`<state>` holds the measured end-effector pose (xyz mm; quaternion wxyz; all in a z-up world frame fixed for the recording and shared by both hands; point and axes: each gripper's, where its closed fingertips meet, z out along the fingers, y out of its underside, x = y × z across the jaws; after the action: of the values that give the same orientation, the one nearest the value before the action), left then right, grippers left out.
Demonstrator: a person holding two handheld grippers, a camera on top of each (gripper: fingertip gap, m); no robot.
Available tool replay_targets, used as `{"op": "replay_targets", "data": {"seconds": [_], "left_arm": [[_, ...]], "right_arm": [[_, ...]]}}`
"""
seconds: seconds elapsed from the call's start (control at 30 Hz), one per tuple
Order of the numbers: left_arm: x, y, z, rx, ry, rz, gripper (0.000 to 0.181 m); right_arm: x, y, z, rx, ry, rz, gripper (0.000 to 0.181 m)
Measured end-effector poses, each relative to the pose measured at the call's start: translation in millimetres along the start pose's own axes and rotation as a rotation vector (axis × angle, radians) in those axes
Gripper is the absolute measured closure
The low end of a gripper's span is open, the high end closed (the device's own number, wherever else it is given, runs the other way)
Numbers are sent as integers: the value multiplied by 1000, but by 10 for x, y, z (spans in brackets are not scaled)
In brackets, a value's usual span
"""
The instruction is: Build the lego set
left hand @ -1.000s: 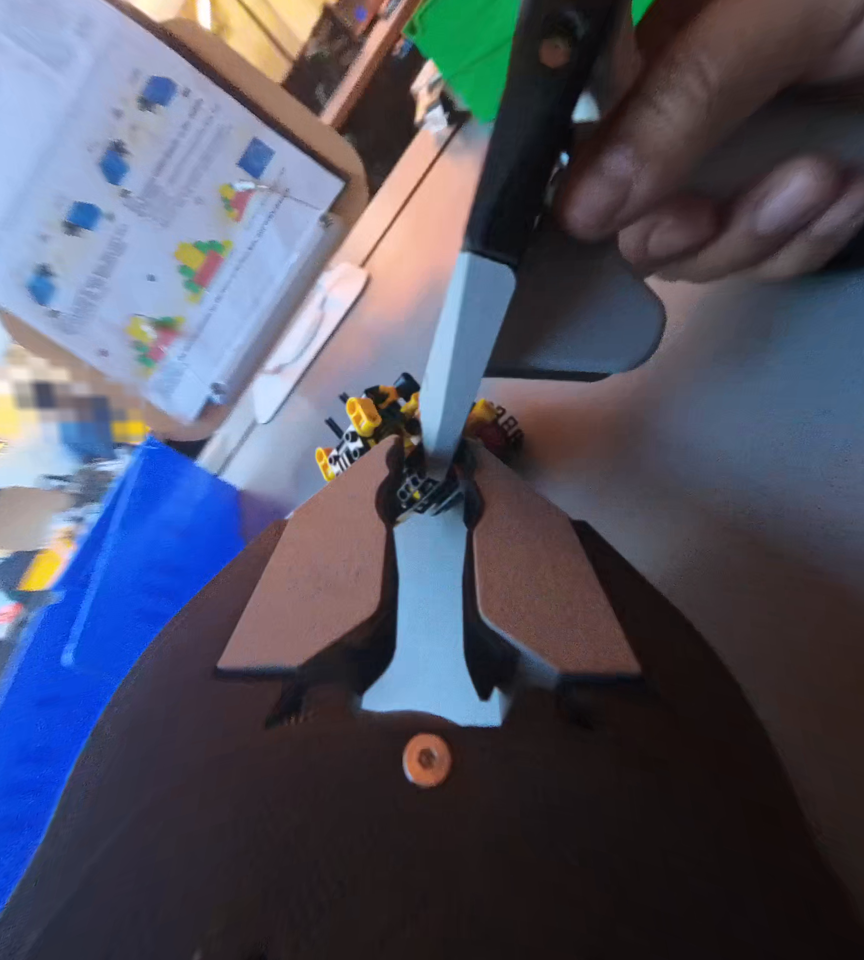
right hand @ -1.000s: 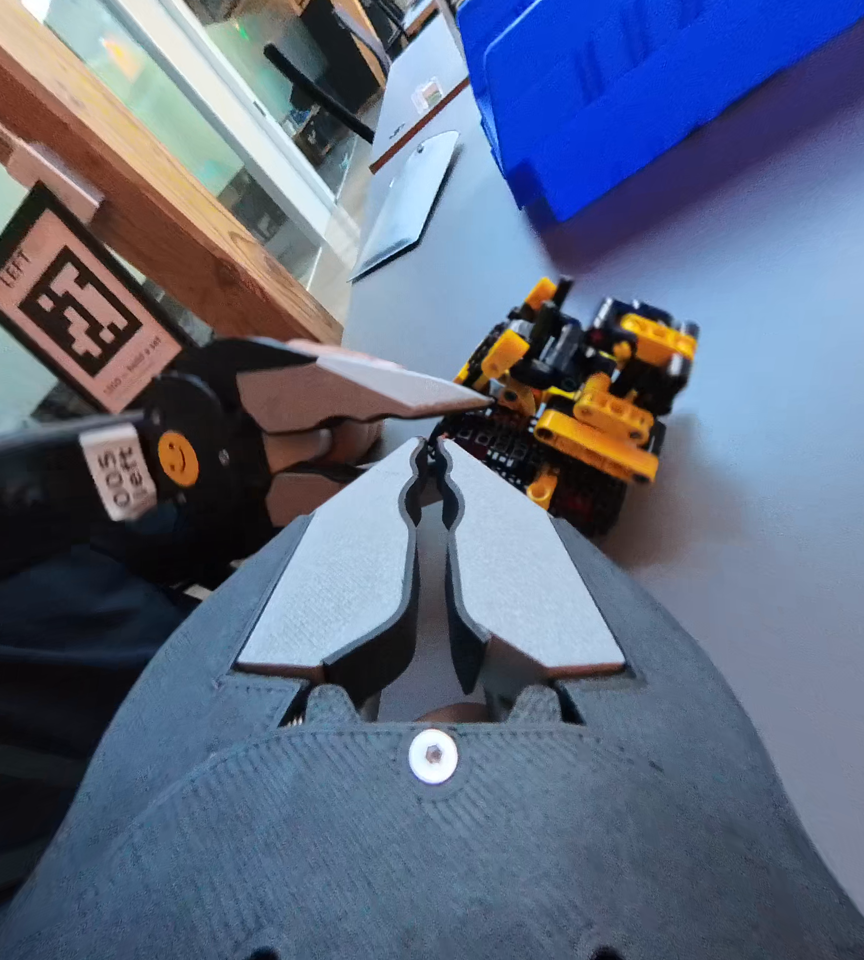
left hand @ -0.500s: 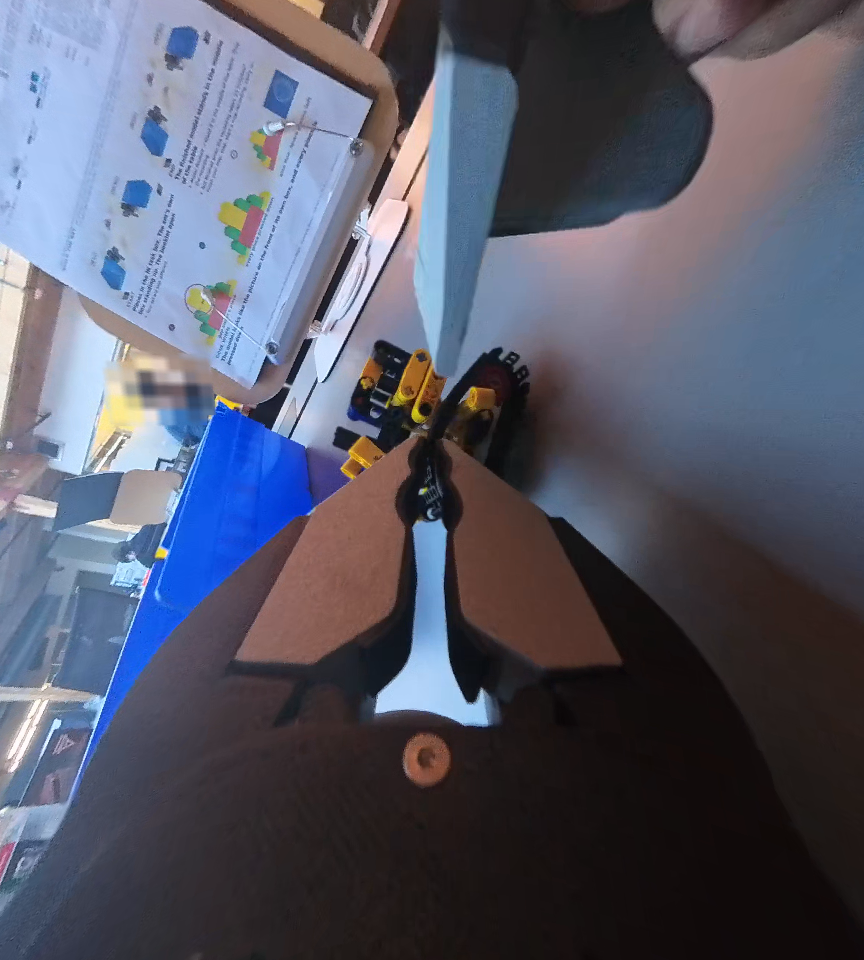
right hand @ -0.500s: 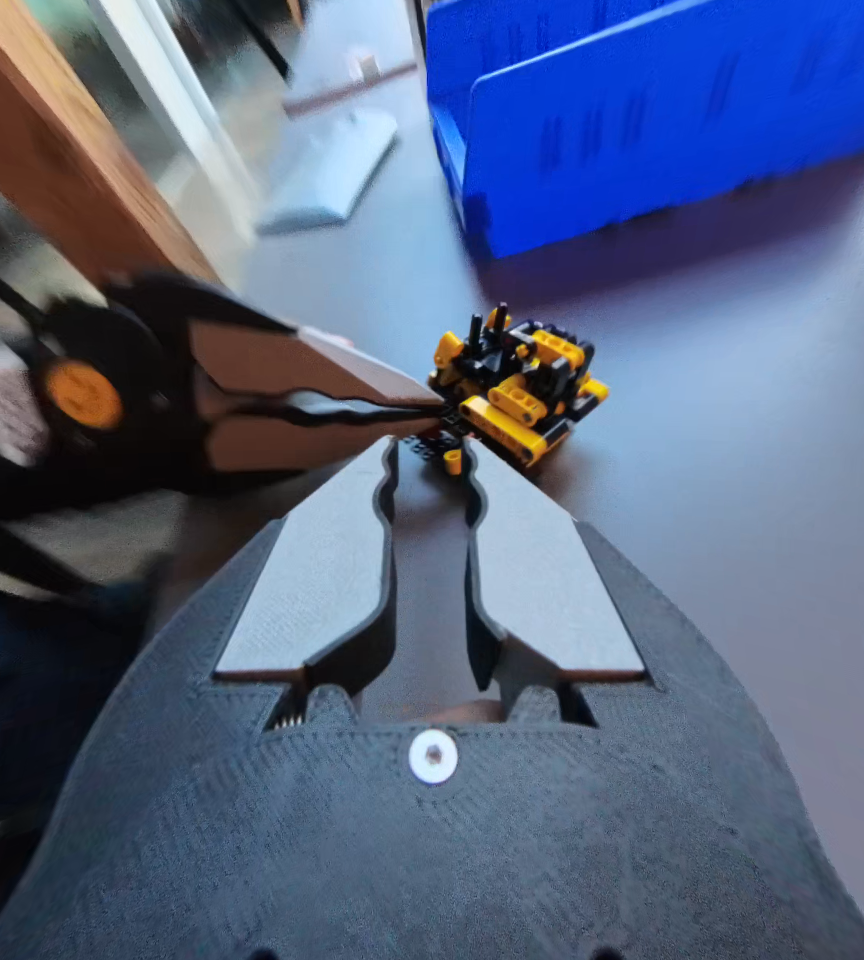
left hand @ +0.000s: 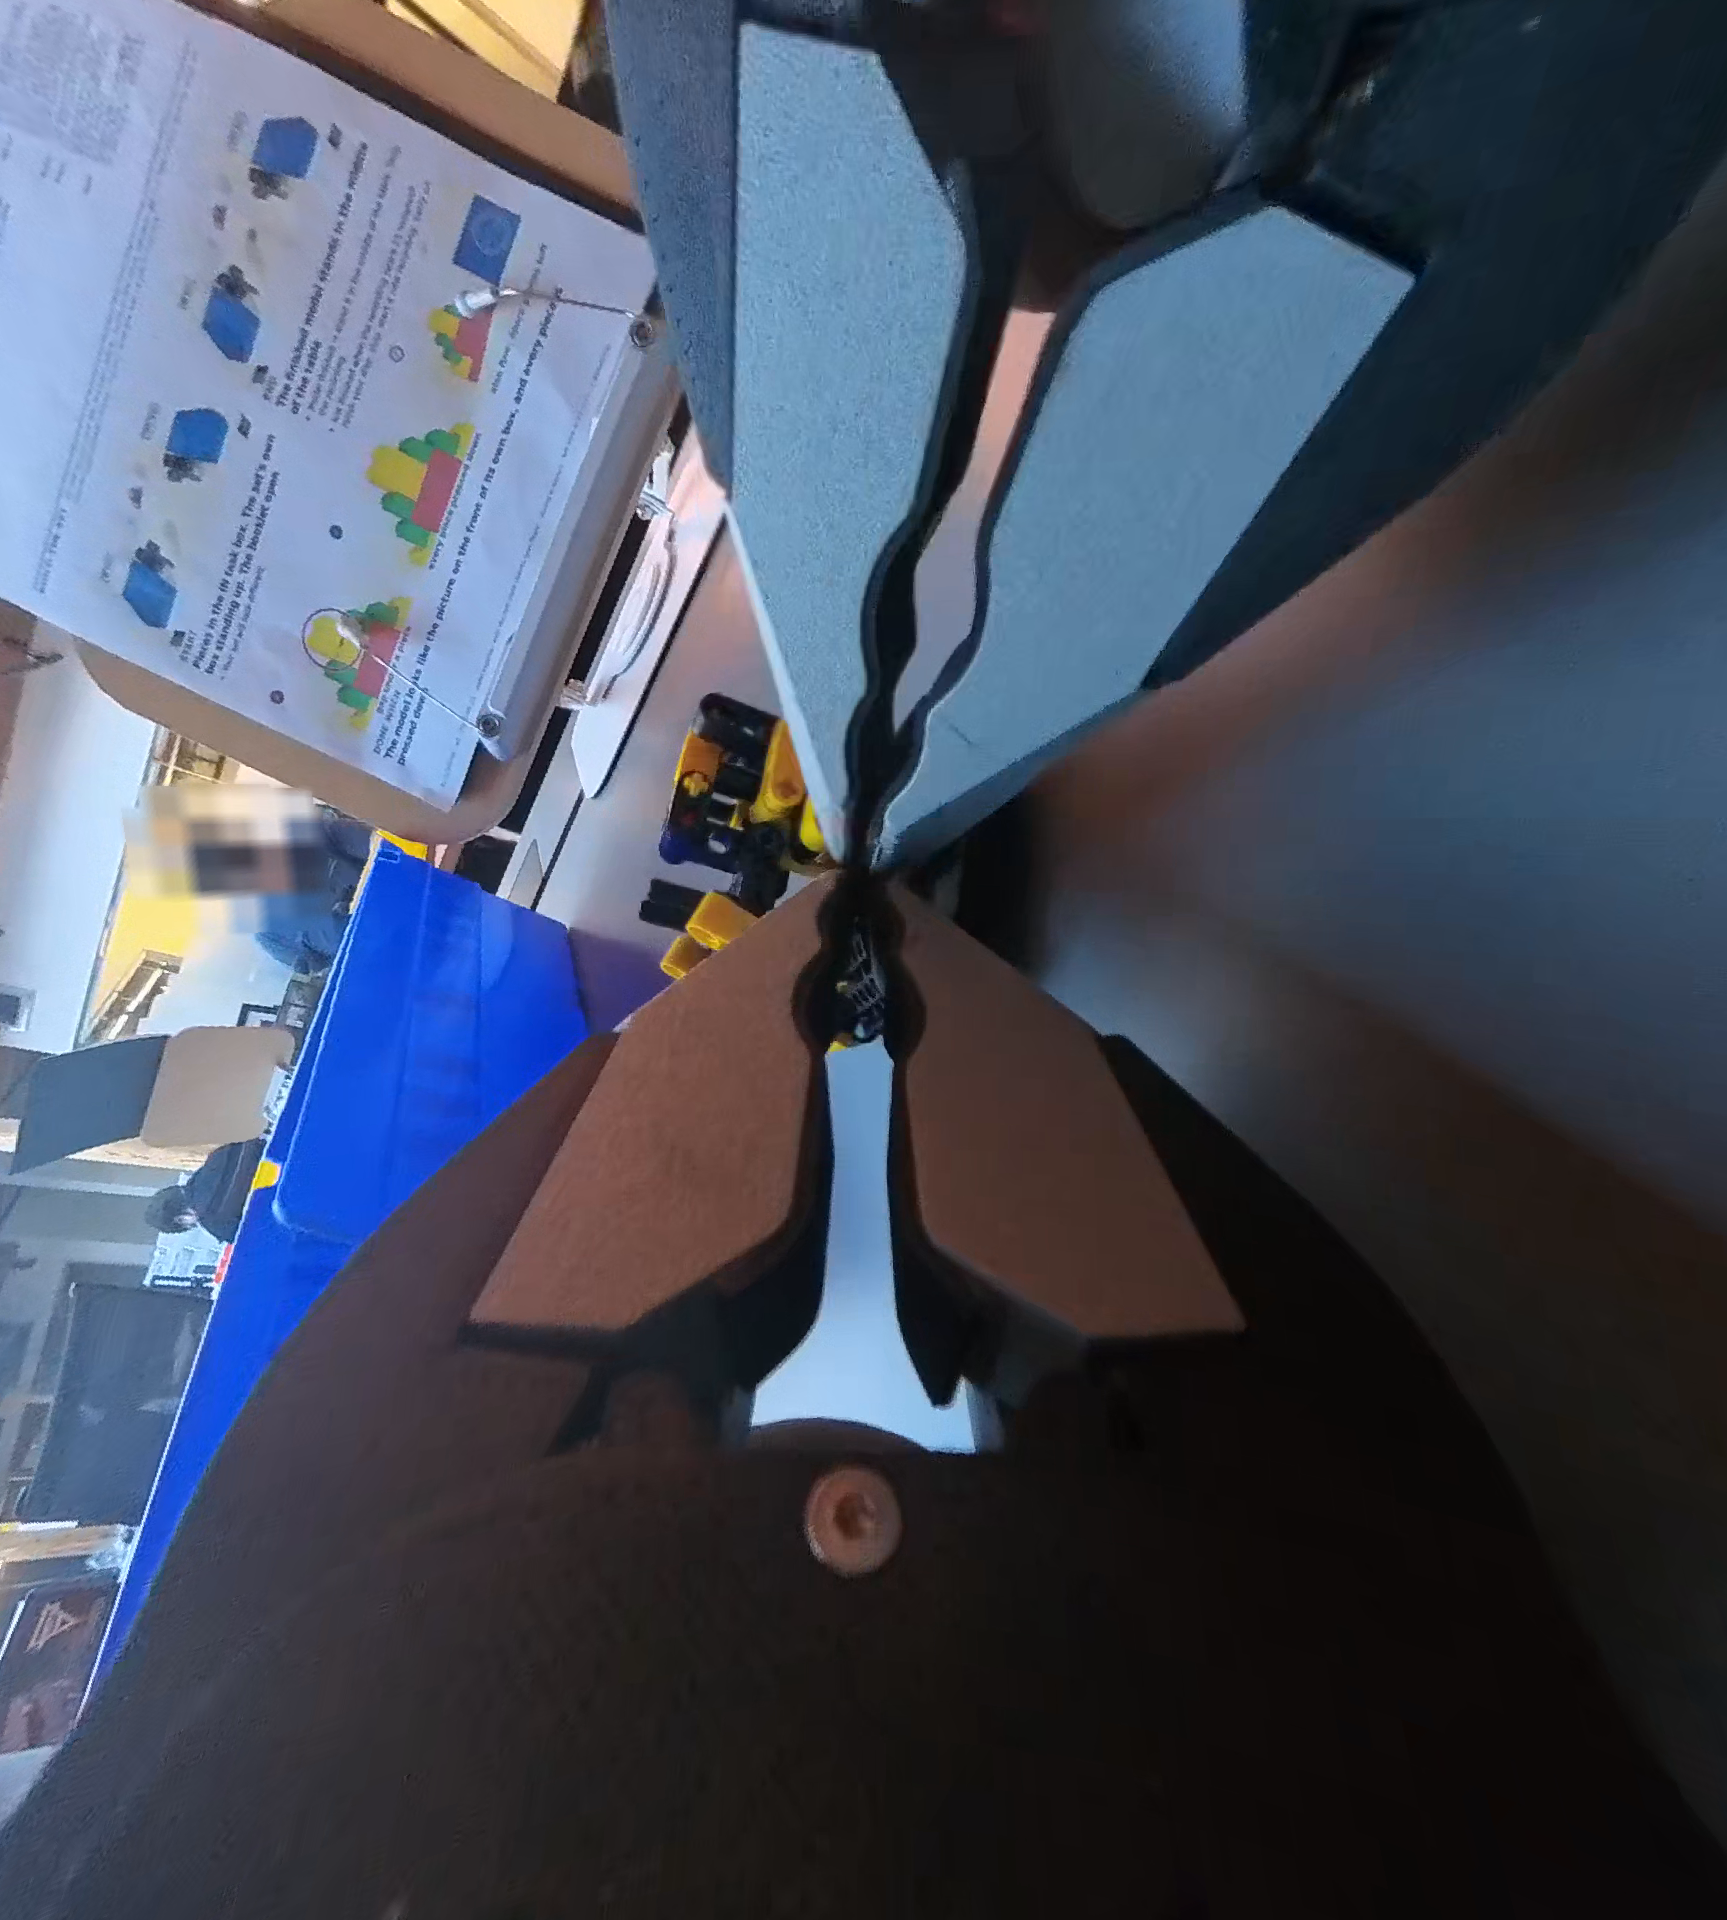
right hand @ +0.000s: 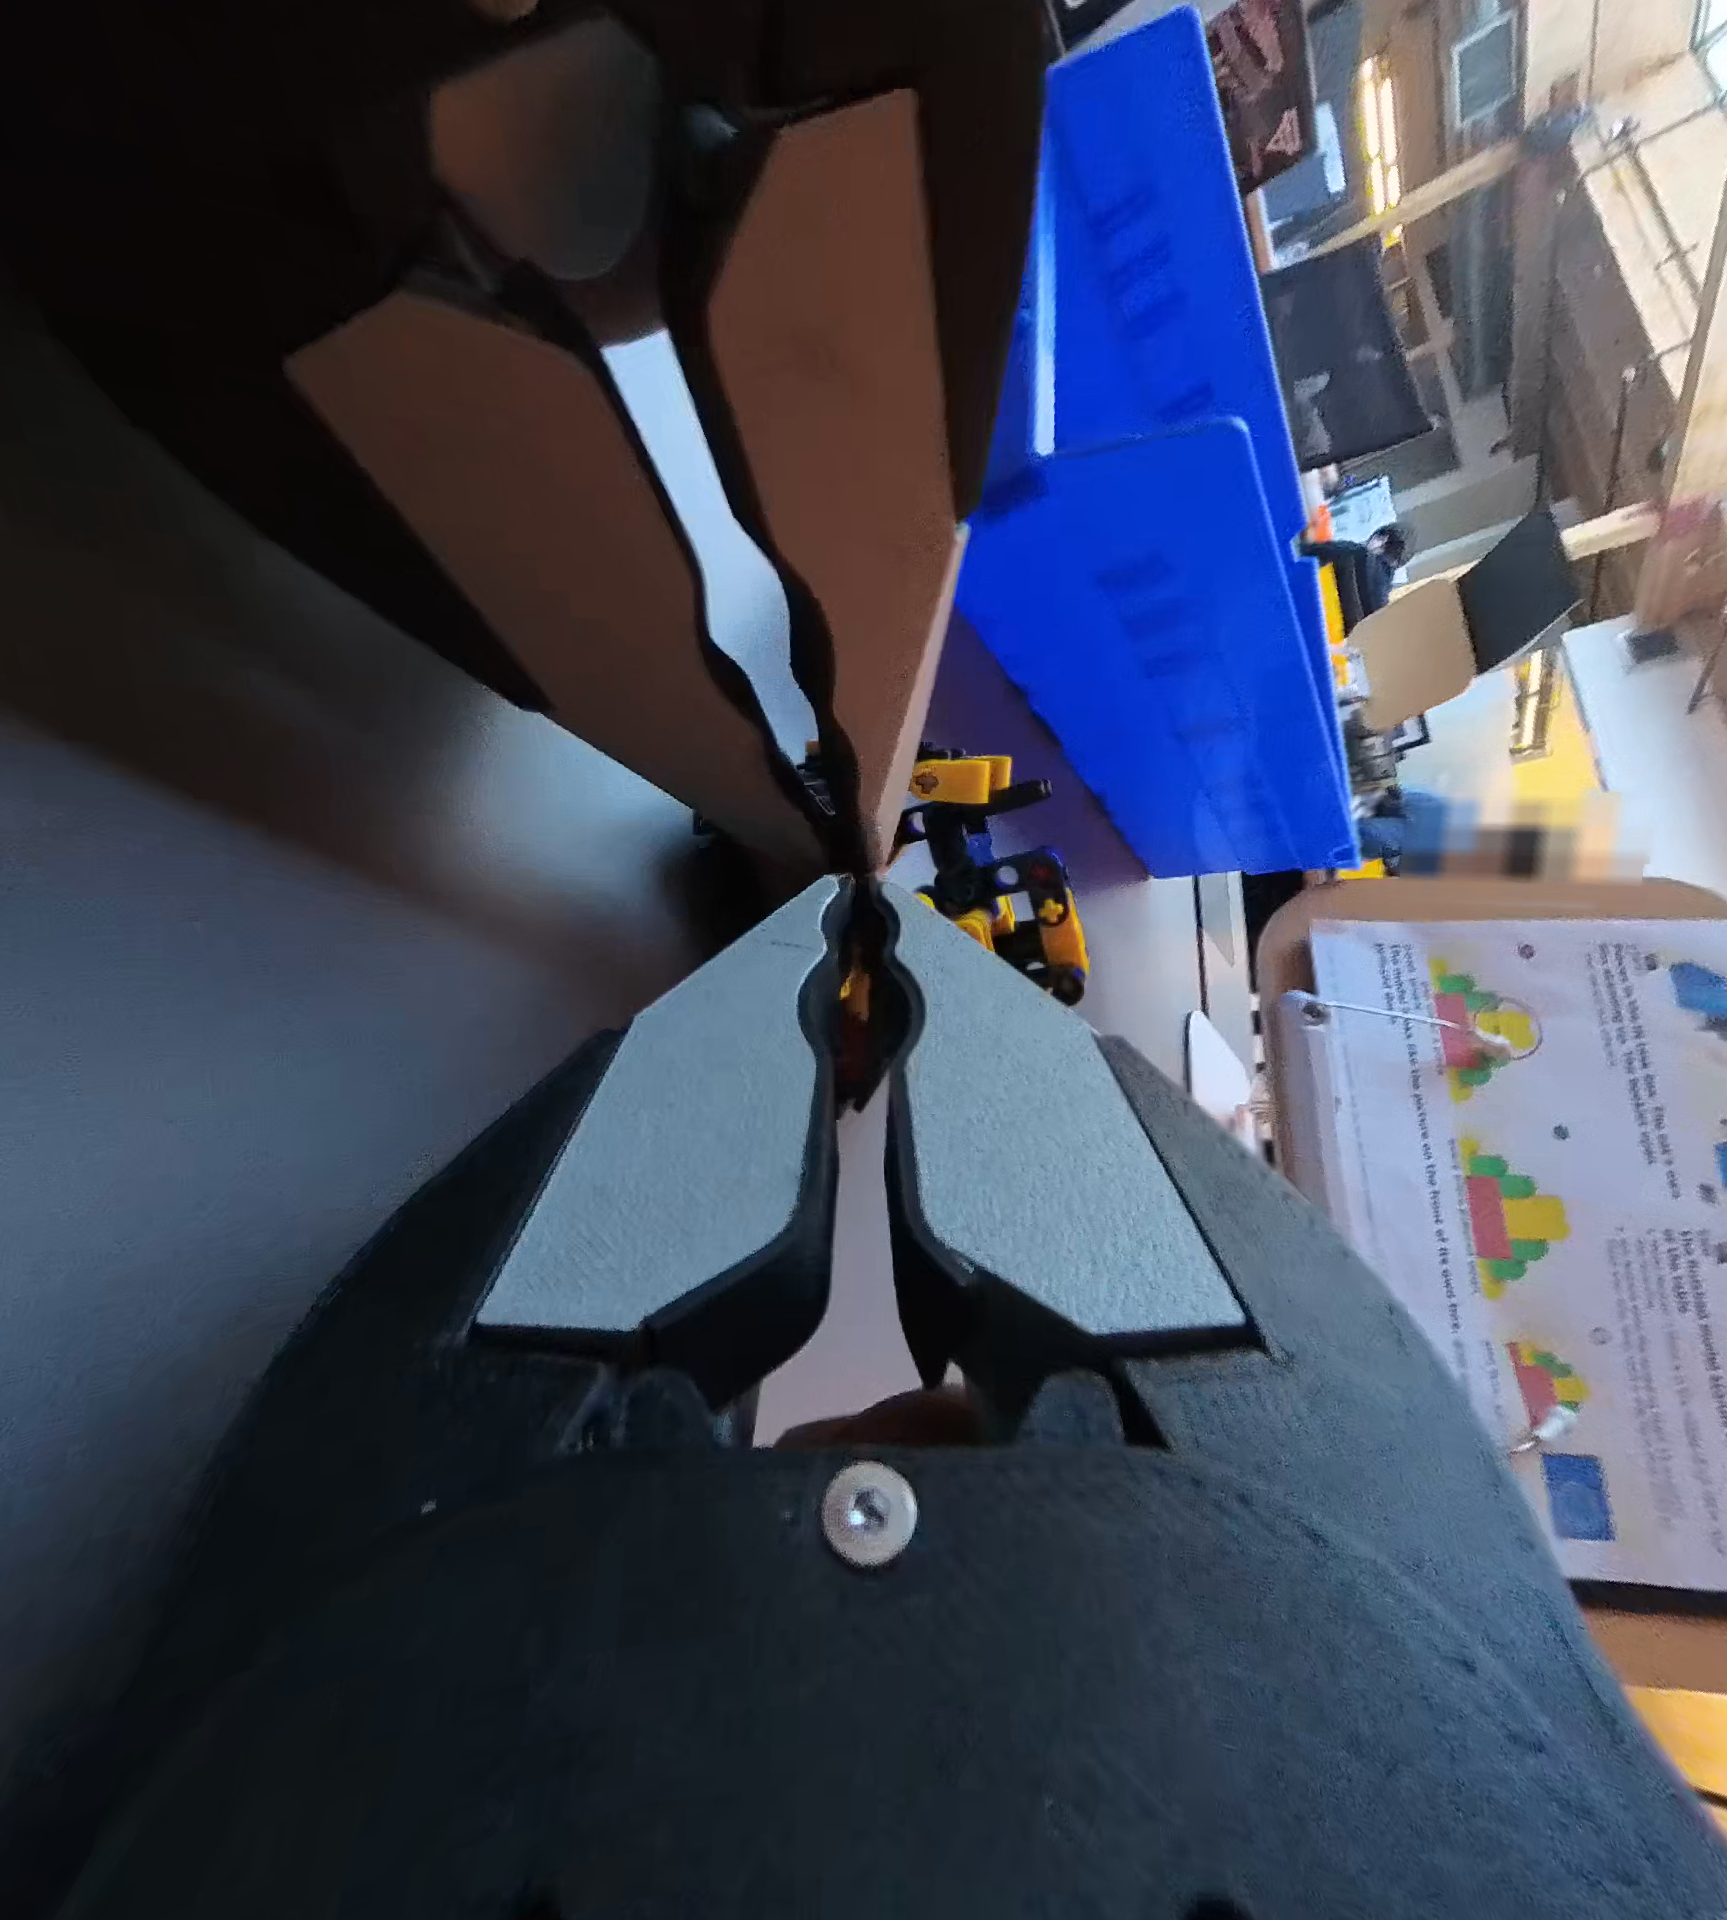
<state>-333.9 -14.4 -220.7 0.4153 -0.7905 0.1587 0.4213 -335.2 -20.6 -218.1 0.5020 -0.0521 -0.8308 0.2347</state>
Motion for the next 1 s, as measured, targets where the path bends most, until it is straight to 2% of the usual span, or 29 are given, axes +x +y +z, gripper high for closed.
{"op": "replay_targets", "data": {"seconds": [0.13, 0.23, 0.37, 0.6, 0.8, 0.97, 1.0], "left_arm": [[-14, 53, 0, -20, -31, 36, 181], [-92, 80, 2, -44, -106, 54, 169], [-86, 120, 11, -67, -97, 52, 181], [-116, 97, -6, -47, -115, 43, 173], [-133, 143, 12, -78, -126, 43, 176], [-192, 148, -7, -75, -153, 16, 159], [-179, 156, -12, -79, -143, 13, 161]], "right_arm": [[-25, -5, 32, 2, -11, 42, 181], [-17, 1, 30, 1, -11, 67, 181], [-22, -1, 18, 3, -10, 75, 181], [-20, 41, 34, -6, -9, 94, 181], [-6, -14, 51, 13, 4, 99, 181], [31, -90, 62, 24, 43, 55, 181], [25, -93, 70, 22, 46, 48, 166]]}}
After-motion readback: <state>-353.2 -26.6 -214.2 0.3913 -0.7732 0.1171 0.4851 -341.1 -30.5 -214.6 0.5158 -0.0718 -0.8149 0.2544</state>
